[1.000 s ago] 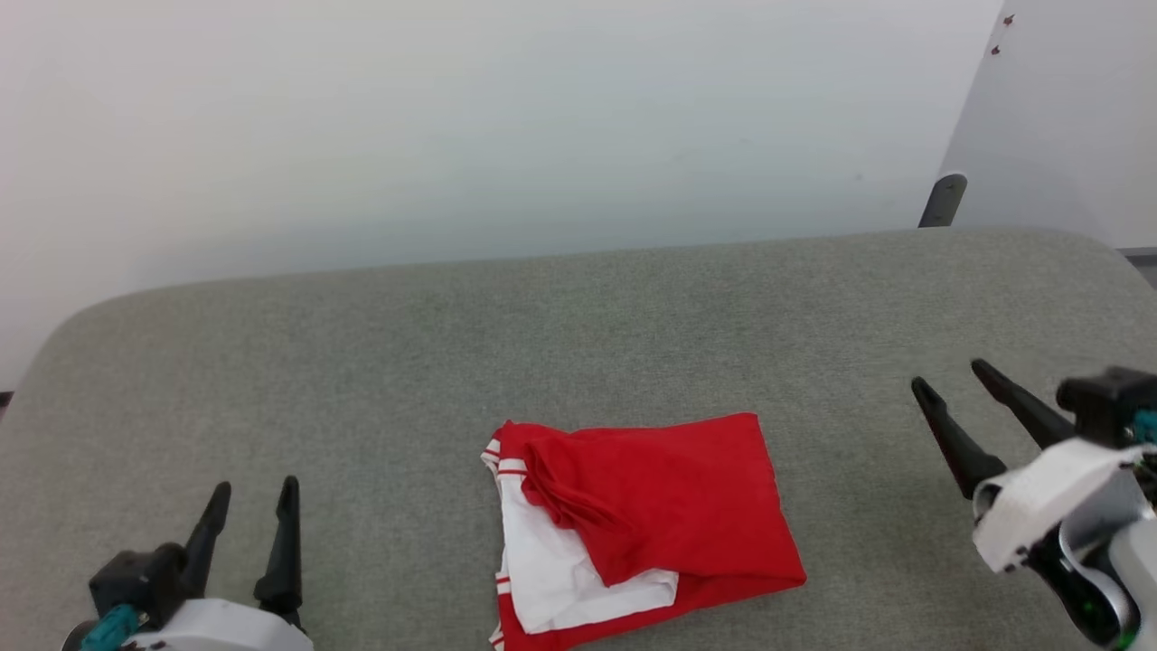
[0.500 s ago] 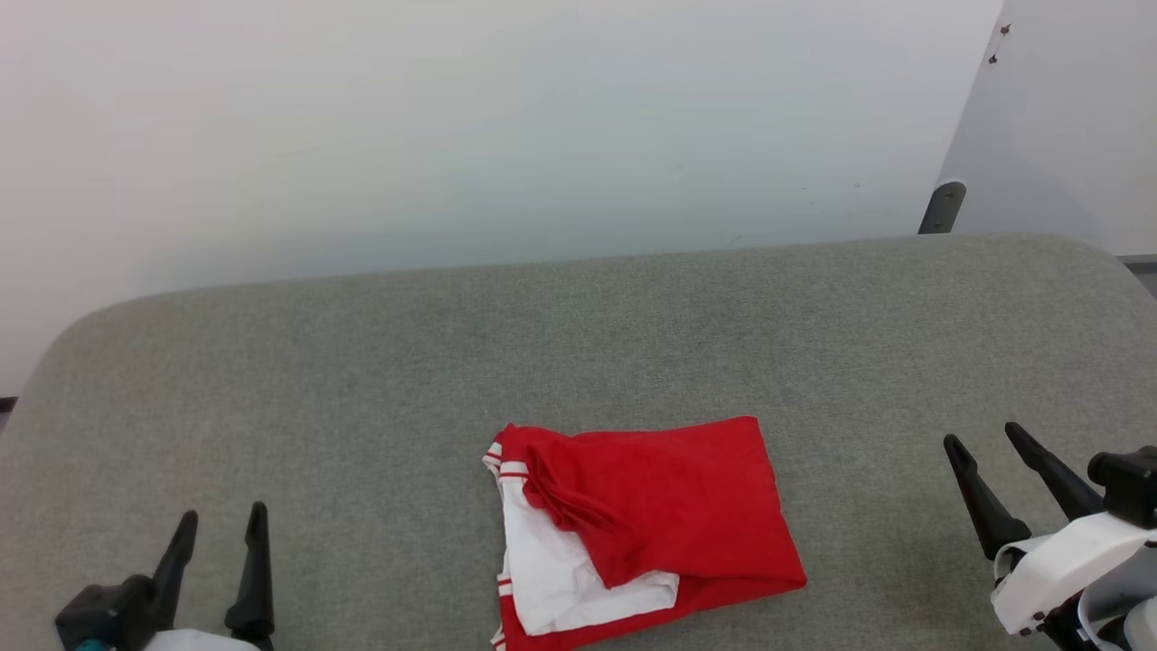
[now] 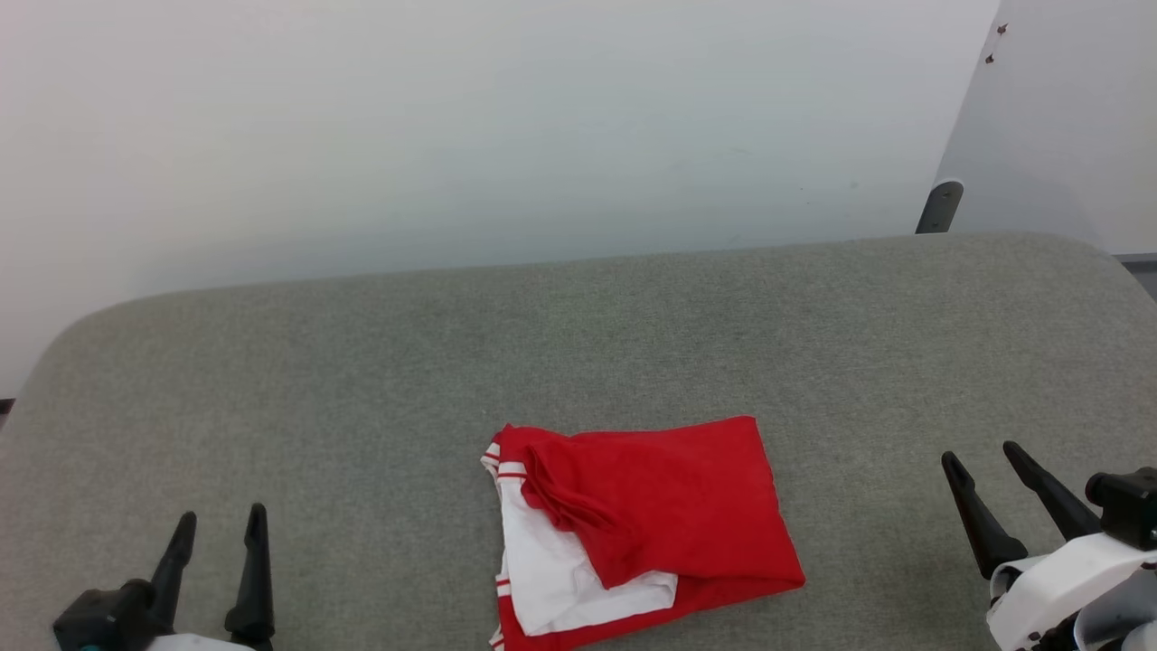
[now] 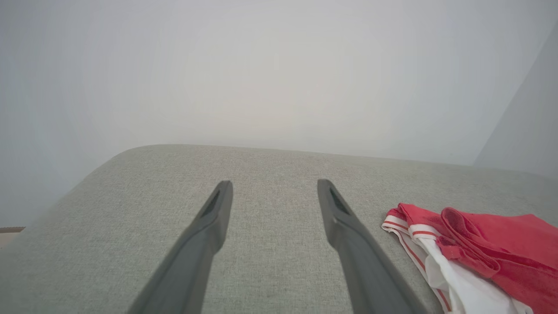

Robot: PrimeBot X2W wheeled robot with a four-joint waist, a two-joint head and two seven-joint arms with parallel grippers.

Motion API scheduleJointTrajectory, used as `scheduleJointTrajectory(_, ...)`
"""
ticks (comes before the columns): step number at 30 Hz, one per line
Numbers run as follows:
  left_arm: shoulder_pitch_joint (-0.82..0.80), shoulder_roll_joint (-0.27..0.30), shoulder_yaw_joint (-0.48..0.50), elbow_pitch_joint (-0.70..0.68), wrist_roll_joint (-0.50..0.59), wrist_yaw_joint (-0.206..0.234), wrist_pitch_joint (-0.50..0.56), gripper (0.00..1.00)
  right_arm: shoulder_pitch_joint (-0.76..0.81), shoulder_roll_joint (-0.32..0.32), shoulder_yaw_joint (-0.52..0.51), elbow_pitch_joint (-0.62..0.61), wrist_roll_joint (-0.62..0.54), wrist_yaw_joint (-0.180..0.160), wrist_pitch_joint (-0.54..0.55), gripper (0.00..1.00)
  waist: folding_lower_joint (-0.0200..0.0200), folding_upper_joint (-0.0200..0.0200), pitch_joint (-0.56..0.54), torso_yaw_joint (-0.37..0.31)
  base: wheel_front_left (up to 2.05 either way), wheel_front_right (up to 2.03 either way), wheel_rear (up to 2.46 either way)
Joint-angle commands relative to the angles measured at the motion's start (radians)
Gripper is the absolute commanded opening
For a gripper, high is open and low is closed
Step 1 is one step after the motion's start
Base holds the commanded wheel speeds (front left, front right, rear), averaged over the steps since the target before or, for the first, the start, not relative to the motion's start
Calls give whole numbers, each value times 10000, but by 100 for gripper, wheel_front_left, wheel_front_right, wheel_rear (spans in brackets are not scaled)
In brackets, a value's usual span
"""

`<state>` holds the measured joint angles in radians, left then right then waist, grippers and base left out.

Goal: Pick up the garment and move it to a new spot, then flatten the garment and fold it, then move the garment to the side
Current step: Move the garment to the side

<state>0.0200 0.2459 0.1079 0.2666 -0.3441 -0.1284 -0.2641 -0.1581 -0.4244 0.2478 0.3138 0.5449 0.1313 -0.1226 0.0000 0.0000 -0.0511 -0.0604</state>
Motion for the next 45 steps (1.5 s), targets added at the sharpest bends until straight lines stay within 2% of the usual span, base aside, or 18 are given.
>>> scheduleJointTrajectory(1, 47, -24, 3, -44, 47, -19, 8, 100, 105, 30, -43, -27, -46, -11, 27, 100, 0, 0, 3, 4, 0, 0, 0)
scheduleJointTrajectory(13, -9, -70, -116, -35, 4, -20, 8, 100, 271, 133, -212, -192, -217, -11, 247, 100, 0, 0, 12, 124, 0, 0, 0)
scheduleJointTrajectory(19, -147, -18, -138, -47, 71, 92, 16, 100, 79, 132, 132, -194, -75, -11, 628, 100, 0, 0, 127, 499, 0, 0, 0)
scheduleJointTrajectory(31, -355, -152, -558, -13, 32, 122, 105, 100, -921, 282, 1111, 581, 307, -11, 2646, 100, 0, 0, 749, 1923, 0, 0, 0)
scheduleJointTrajectory(39, -762, -348, -899, 349, -20, 68, 41, 100, -1582, 402, 1283, 1445, 386, -11, 4140, 100, 0, 0, 1313, 2665, 0, 0, 0)
scheduleJointTrajectory(45, -1070, -411, -1120, 615, -10, 46, 16, 100, -1971, 753, 1180, 2544, 392, -11, 5379, 100, 0, 0, 1572, 3017, 0, 0, 0)
